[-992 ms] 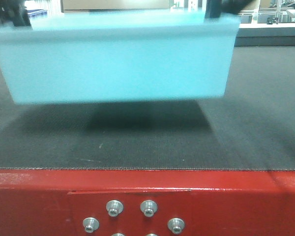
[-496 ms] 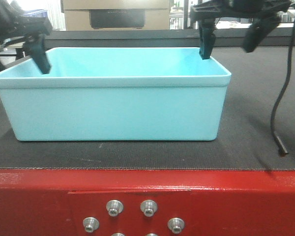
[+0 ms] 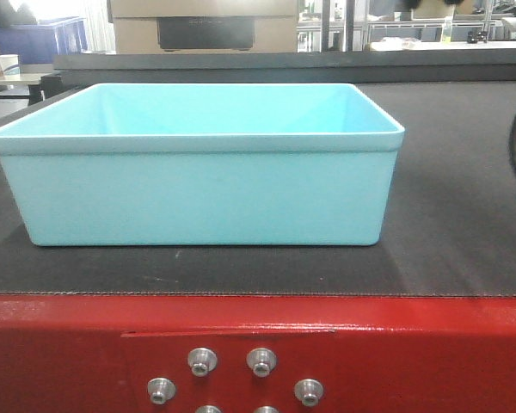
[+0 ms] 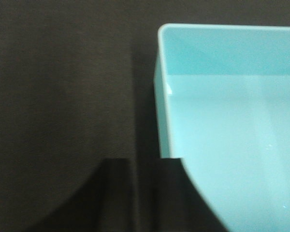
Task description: Fetch blue bin and place on conveyor start
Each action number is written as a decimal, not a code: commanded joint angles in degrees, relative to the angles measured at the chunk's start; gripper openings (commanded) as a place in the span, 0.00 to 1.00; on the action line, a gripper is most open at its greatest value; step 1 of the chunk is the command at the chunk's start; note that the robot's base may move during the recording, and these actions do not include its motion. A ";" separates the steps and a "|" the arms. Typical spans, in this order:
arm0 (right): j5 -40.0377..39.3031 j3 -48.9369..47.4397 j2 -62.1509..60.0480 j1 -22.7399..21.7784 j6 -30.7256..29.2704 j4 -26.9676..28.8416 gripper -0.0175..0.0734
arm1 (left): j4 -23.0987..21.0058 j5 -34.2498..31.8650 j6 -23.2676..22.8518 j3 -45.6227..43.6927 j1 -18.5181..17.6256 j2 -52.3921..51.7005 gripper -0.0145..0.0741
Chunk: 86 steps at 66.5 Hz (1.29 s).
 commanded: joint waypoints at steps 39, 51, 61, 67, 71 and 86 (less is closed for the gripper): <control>-27.81 42.81 -27.81 -6.98 0.34 -0.83 0.01 | 1.10 -24.05 2.93 35.62 4.77 -29.21 0.04; -39.78 56.23 -40.24 -6.98 0.10 -0.83 0.01 | 3.25 -31.12 2.93 43.22 4.77 -40.69 0.04; -43.96 61.99 -51.76 -6.98 -1.74 -1.08 0.01 | 3.26 -33.05 2.93 46.20 4.77 -49.10 0.04; -44.79 63.02 -57.49 -6.98 -1.87 -1.23 0.01 | 3.26 -32.93 2.93 46.61 4.77 -53.05 0.04; -44.80 63.17 -60.90 -6.98 -1.87 -1.23 0.01 | 3.26 -32.95 2.93 46.61 4.77 -55.16 0.04; -46.27 63.17 -66.40 -6.98 -1.87 -1.23 0.01 | 3.26 -32.95 2.93 46.61 4.77 -58.55 0.04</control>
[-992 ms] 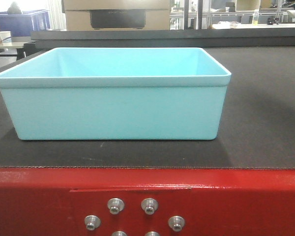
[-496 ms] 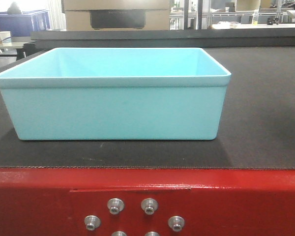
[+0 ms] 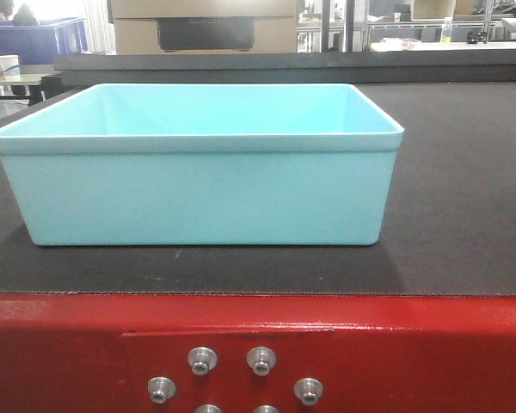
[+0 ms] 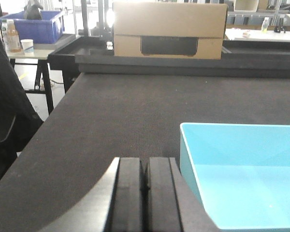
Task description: Fetch blue bin and place on conveyor start
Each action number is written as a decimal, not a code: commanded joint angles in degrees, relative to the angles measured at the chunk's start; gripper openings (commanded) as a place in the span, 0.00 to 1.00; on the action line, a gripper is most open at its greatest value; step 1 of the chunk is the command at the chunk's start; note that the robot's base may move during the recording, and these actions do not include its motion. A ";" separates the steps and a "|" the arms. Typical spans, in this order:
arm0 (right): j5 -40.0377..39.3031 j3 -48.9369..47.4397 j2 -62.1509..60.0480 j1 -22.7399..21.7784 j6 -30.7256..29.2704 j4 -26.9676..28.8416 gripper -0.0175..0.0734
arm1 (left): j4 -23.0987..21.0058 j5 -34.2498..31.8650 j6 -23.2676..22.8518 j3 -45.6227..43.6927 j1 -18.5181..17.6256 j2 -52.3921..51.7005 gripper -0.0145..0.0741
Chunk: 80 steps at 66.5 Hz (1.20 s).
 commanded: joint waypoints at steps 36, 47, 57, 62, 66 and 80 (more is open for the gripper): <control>-2.29 0.16 -0.93 -0.39 -0.55 -0.66 0.01 | 0.22 -1.20 0.02 0.13 0.14 -0.68 0.04; -2.29 0.16 -0.93 -0.39 -0.55 -0.66 0.01 | 1.73 -1.07 0.02 0.13 0.53 -0.87 0.04; -2.42 0.16 -0.93 -0.39 -0.55 -0.66 0.01 | 2.56 -0.22 0.02 0.13 1.21 -0.97 0.04; -2.42 0.16 -0.93 -0.39 -0.55 -0.66 0.01 | 2.56 -1.23 0.02 0.23 1.30 -0.97 0.04; -2.51 0.16 -0.93 -0.39 -0.55 -0.66 0.01 | 2.28 -2.54 0.02 1.05 1.30 -1.41 0.04; -2.69 0.16 -0.93 -0.39 -0.55 -0.66 0.01 | -0.68 -12.09 0.11 12.61 4.16 -9.17 0.04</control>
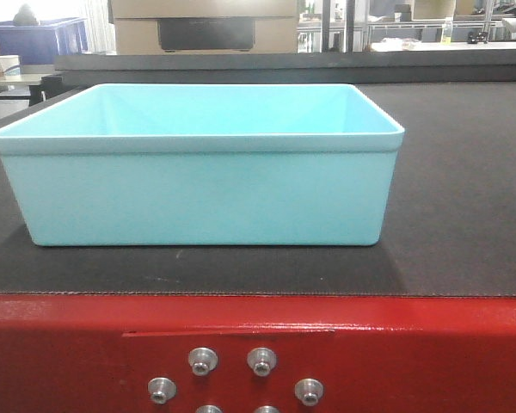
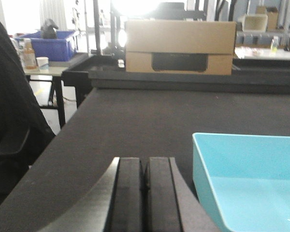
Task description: Fetch blue bin and place on conveyor start
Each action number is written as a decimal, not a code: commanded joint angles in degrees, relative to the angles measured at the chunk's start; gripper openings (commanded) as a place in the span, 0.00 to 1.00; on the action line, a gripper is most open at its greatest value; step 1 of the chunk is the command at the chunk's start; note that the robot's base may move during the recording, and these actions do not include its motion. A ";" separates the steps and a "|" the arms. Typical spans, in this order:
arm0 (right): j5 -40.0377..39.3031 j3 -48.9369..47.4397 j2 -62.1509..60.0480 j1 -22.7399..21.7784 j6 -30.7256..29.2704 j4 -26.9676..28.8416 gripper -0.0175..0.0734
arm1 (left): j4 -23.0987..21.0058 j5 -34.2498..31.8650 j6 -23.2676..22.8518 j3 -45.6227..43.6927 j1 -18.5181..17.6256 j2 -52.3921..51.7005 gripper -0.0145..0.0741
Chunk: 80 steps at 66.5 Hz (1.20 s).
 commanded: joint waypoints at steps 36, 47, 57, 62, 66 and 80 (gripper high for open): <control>-1.94 0.16 -0.31 -0.39 -0.42 -0.66 0.01 | -3.35 -3.36 0.11 19.64 4.37 -17.25 0.04; -1.94 0.16 -0.31 -0.39 -0.42 -0.66 0.01 | -3.35 -3.62 0.11 19.64 4.37 -17.25 0.04; -1.94 0.16 -0.31 -0.39 -0.42 -0.66 0.01 | -3.35 -3.73 0.11 19.64 4.37 -17.25 0.04; -1.94 0.16 -0.31 -0.39 -0.42 -0.66 0.01 | -3.35 -3.73 0.11 19.64 4.37 -17.25 0.04; -1.94 0.16 -0.31 -0.39 -0.42 -0.66 0.01 | -3.35 -3.73 0.11 19.64 4.37 -17.25 0.04; -1.94 0.16 -0.31 -0.39 -0.42 -0.66 0.01 | -3.35 -3.73 0.11 19.64 4.37 -17.25 0.04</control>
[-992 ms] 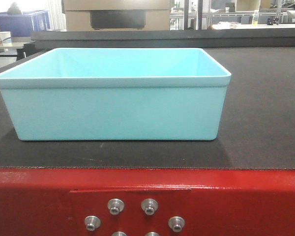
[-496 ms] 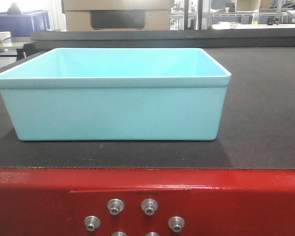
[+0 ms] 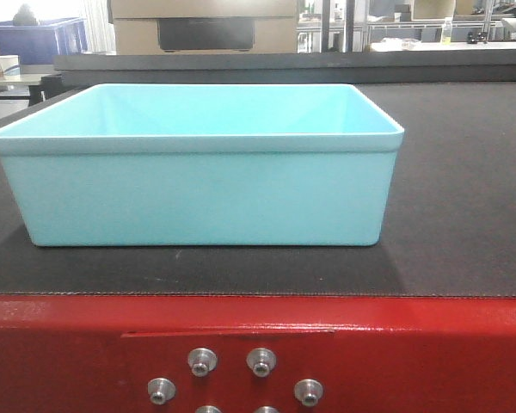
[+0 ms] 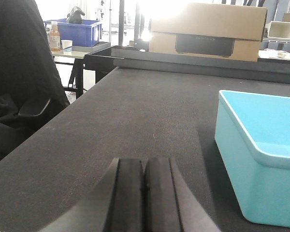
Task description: Fetch blue bin and place on conveyor start
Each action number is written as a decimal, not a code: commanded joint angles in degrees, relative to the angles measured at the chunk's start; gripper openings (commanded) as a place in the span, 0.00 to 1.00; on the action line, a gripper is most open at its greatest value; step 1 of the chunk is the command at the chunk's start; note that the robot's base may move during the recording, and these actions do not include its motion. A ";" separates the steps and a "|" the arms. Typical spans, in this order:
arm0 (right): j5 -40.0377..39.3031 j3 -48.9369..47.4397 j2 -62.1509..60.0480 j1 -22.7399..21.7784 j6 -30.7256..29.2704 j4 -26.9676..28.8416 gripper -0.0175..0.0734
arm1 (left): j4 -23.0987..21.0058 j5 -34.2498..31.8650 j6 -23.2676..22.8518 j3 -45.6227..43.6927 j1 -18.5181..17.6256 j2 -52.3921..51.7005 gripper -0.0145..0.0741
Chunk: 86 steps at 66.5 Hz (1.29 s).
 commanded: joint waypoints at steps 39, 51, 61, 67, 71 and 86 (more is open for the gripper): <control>-7.03 9.60 -6.21 -8.47 -8.07 9.78 0.01 | -0.30 -1.53 0.06 -0.07 0.08 -0.32 0.04; -13.49 22.37 -13.94 -12.90 -8.07 11.00 0.01 | -0.30 -1.53 0.06 -0.07 0.08 -0.32 0.04; -13.71 28.79 -19.86 -14.36 -8.07 11.00 0.01 | -0.30 -1.53 0.06 -0.07 0.08 -0.32 0.04; -13.84 31.29 -23.77 -14.36 -8.07 10.70 0.01 | -0.30 -1.53 0.06 -0.07 0.08 -0.32 0.04; -14.08 31.29 -26.40 -14.36 -8.07 10.70 0.01 | -0.30 -1.53 0.06 -0.07 0.08 -0.32 0.04; -10.88 31.29 -28.07 -14.36 -8.07 10.56 0.01 | -0.30 -1.53 0.06 -0.07 0.08 -0.32 0.04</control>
